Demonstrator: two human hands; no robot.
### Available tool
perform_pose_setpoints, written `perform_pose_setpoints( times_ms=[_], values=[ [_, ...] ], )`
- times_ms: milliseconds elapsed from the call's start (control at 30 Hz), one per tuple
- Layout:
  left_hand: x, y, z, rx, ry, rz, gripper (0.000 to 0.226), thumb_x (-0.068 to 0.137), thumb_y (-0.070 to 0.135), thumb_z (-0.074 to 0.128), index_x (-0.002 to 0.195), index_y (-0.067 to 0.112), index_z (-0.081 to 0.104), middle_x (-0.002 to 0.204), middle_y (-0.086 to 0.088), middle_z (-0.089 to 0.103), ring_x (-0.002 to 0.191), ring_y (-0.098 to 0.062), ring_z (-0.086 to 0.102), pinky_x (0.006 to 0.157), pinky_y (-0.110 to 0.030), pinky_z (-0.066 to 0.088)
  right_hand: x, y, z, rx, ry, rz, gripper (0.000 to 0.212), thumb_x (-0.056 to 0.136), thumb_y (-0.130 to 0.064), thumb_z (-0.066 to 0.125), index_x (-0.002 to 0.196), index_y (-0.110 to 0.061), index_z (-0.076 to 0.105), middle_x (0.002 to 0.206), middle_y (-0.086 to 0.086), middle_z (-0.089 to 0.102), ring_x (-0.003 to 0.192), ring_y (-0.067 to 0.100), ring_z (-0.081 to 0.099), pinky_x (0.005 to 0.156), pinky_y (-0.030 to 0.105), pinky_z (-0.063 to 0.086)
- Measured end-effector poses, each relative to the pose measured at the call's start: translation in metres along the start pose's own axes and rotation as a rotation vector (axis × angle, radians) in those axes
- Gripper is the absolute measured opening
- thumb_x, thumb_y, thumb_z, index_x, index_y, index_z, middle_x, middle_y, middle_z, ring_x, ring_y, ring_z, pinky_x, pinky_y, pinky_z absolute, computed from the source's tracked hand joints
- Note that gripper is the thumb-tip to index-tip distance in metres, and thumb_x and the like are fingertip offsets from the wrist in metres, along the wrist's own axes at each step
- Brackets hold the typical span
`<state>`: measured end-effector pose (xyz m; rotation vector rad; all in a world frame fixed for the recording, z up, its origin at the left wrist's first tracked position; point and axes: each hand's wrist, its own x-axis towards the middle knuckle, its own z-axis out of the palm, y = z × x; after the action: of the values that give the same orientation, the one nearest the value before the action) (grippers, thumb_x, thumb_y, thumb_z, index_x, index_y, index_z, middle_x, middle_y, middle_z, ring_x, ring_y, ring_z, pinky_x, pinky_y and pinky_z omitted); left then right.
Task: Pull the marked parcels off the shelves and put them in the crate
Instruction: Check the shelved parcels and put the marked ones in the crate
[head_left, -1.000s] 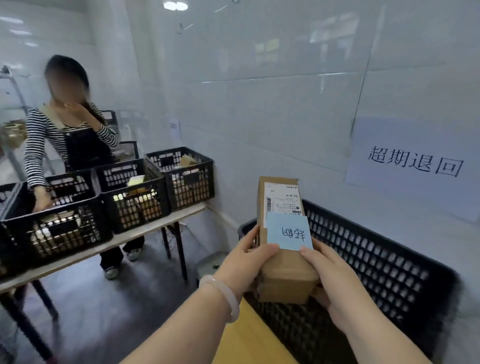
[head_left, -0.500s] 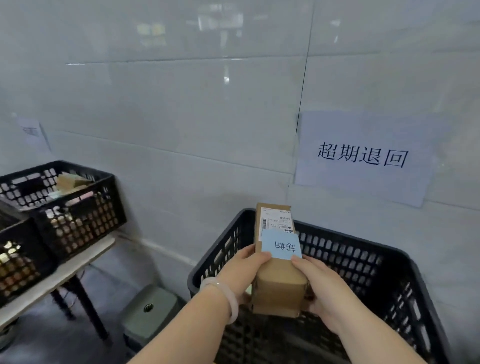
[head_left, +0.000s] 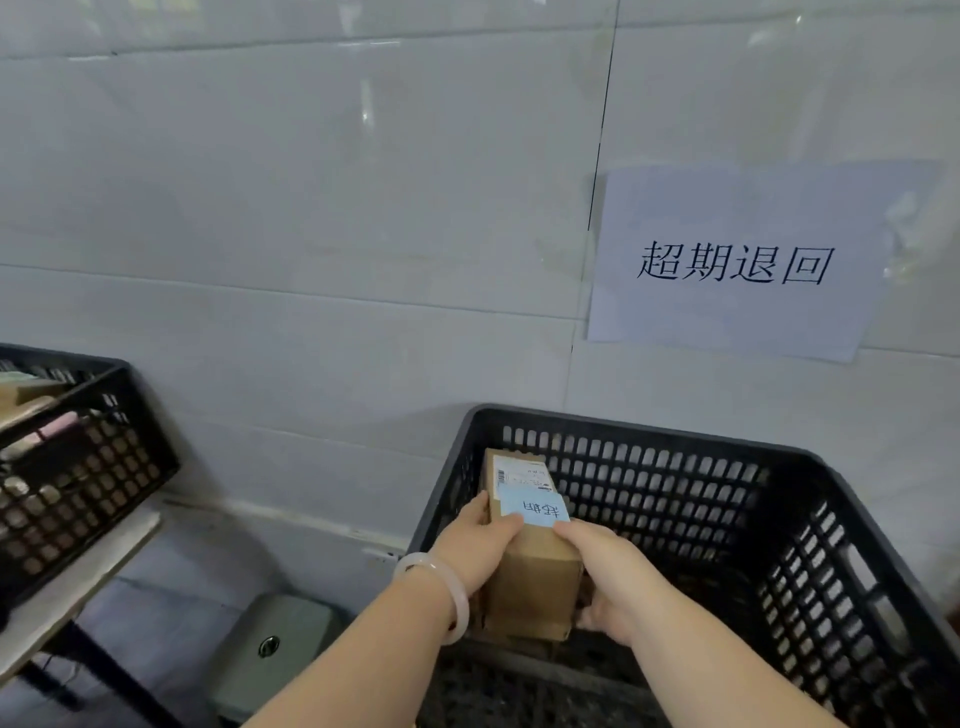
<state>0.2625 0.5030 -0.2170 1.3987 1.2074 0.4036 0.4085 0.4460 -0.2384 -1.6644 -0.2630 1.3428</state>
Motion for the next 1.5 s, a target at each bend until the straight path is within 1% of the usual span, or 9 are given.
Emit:
perform_pose_setpoints(
  times_ms=[267, 400, 500, 667, 833, 900, 1067, 1200, 1500],
  values=[
    [0.017, -0.012, -0.003, 0.737, -0.047, 0.160, 0.063, 0.096, 0.041, 0.053, 0.152, 0.025, 0.029, 0.161, 0.000, 0.012, 0.144, -0.023, 0.027, 0.115, -0.033, 0.027, 0.020, 0.013, 0.026, -0.042, 0.011, -0.042, 0.053, 0.097, -0.022, 0.056, 0.146, -0.030, 0.036, 0.120, 0.006, 0.062, 0.106, 0.028, 0.060, 0.094, 0.051, 0.050],
    [0.027, -0.016, -0.003, 1.160, -0.123, 0.104, 0.055, 0.099, 0.033, 0.048, 0.150, 0.023, 0.032, 0.160, -0.006, 0.016, 0.146, -0.031, 0.014, 0.118, -0.047, 0.025, 0.025, 0.018, 0.033, -0.054, -0.136, 0.008, 0.053, 0.095, -0.011, 0.055, 0.143, -0.030, 0.042, 0.112, 0.002, 0.065, 0.100, 0.024, 0.063, 0.071, 0.041, 0.058],
    [0.030, -0.021, 0.001, 1.341, -0.173, 0.102, 0.059, 0.098, 0.033, 0.049, 0.152, 0.020, 0.028, 0.160, -0.008, 0.018, 0.149, -0.033, 0.005, 0.119, -0.049, 0.020, 0.027, 0.019, 0.035, -0.185, -0.163, 0.004, 0.057, 0.097, -0.009, 0.052, 0.147, -0.033, 0.037, 0.132, 0.005, 0.057, 0.092, 0.019, 0.060, 0.073, 0.039, 0.057],
    [0.030, -0.021, 0.000, 1.332, -0.159, 0.143, 0.060, 0.098, 0.035, 0.050, 0.151, 0.021, 0.028, 0.158, -0.009, 0.021, 0.146, -0.031, 0.013, 0.117, -0.048, 0.024, 0.032, 0.020, 0.033, -0.447, -0.109, -0.143, 0.063, 0.097, -0.016, 0.052, 0.150, -0.037, 0.027, 0.153, 0.004, 0.038, 0.130, 0.025, 0.044, 0.095, 0.035, 0.042],
    [0.015, -0.012, -0.015, 1.172, 0.046, 0.346, 0.063, 0.098, 0.041, 0.050, 0.154, 0.027, 0.024, 0.161, 0.001, 0.021, 0.148, -0.023, 0.016, 0.120, -0.042, 0.020, 0.024, 0.015, 0.026, -0.596, -0.062, -0.473, 0.056, 0.097, -0.026, 0.056, 0.148, -0.035, 0.035, 0.147, -0.007, 0.045, 0.125, 0.005, 0.045, 0.075, 0.006, 0.036],
    [0.006, -0.006, -0.027, 1.179, 0.189, 0.421, 0.066, 0.098, 0.046, 0.048, 0.155, 0.028, 0.020, 0.163, 0.003, 0.019, 0.149, -0.021, 0.015, 0.121, -0.039, 0.015, 0.018, 0.008, 0.023, -0.743, -0.046, -0.650, 0.059, 0.095, -0.028, 0.058, 0.149, -0.034, 0.034, 0.148, -0.008, 0.043, 0.123, 0.000, 0.041, 0.081, 0.000, 0.032],
    [-0.036, -0.013, -0.052, 1.243, 0.470, 0.320, 0.072, 0.094, 0.060, 0.043, 0.154, 0.037, 0.011, 0.164, 0.001, 0.011, 0.150, -0.023, 0.011, 0.122, -0.044, 0.012, -0.007, -0.013, 0.021, -1.099, -0.158, -1.021, 0.073, 0.088, -0.055, 0.057, 0.150, -0.044, 0.019, 0.157, -0.016, 0.023, 0.143, 0.005, 0.019, 0.113, 0.027, 0.016],
    [-0.097, -0.030, -0.052, 1.198, 0.643, 0.186, 0.079, 0.090, 0.064, 0.046, 0.153, 0.042, 0.004, 0.165, 0.003, 0.002, 0.151, -0.022, 0.003, 0.121, -0.047, 0.005, -0.038, -0.008, 0.031, -1.315, -0.274, -1.278, 0.087, 0.079, -0.077, 0.043, 0.151, -0.045, 0.008, 0.162, -0.013, 0.008, 0.148, 0.010, 0.004, 0.116, 0.033, 0.004],
    [-0.308, -0.099, -0.027, 1.157, 1.031, -0.247, 0.084, 0.087, 0.068, 0.046, 0.153, 0.042, 0.002, 0.165, 0.003, -0.001, 0.151, -0.020, -0.003, 0.121, -0.048, -0.001, -0.158, 0.066, 0.083, -1.372, -0.762, -1.683, 0.098, 0.075, -0.078, 0.048, 0.153, -0.042, -0.001, 0.163, -0.008, 0.000, 0.149, 0.012, -0.005, 0.120, 0.037, -0.004]
  ],
)
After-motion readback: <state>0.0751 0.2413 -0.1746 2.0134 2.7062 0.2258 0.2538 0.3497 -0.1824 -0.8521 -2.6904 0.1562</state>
